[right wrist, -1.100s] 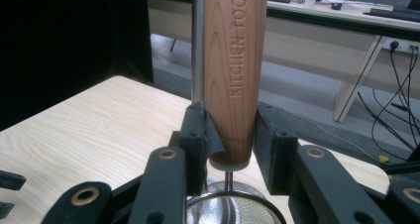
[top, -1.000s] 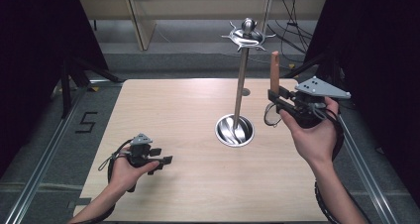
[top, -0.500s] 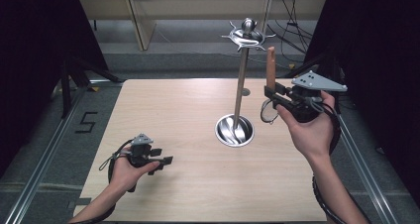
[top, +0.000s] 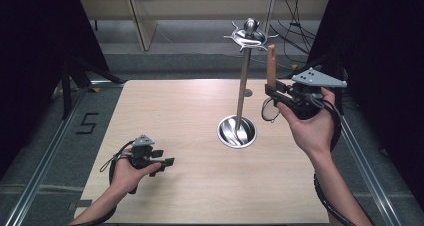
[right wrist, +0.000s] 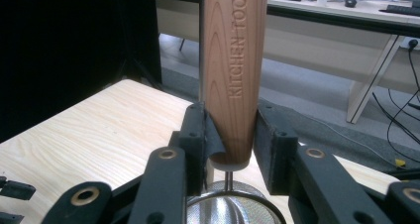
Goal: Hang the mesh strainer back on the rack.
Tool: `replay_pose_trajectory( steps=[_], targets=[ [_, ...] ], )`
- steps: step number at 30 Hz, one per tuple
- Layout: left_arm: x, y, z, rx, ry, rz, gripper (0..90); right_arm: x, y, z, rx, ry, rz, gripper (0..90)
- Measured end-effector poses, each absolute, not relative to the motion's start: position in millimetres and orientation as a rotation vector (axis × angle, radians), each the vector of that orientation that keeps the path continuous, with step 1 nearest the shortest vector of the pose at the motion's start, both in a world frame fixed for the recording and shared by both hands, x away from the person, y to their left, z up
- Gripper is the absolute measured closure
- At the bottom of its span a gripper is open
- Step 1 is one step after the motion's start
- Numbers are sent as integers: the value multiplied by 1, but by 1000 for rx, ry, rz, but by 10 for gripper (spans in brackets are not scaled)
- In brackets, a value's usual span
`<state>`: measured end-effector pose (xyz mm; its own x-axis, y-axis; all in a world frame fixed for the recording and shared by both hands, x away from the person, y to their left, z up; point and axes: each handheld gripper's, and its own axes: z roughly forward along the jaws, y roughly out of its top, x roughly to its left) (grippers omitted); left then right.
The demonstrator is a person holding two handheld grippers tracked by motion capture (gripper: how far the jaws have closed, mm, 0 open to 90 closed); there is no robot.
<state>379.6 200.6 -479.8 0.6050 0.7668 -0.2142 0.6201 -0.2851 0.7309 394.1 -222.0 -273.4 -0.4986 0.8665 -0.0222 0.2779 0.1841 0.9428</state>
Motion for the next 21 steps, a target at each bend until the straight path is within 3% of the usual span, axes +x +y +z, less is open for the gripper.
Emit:
replay_pose_trajectory(
  steps=[21],
  targets=[
    [380, 201, -481, 2005, 1089, 215, 383, 408, -211, -271, 1042, 1899, 1317, 691]
  ],
)
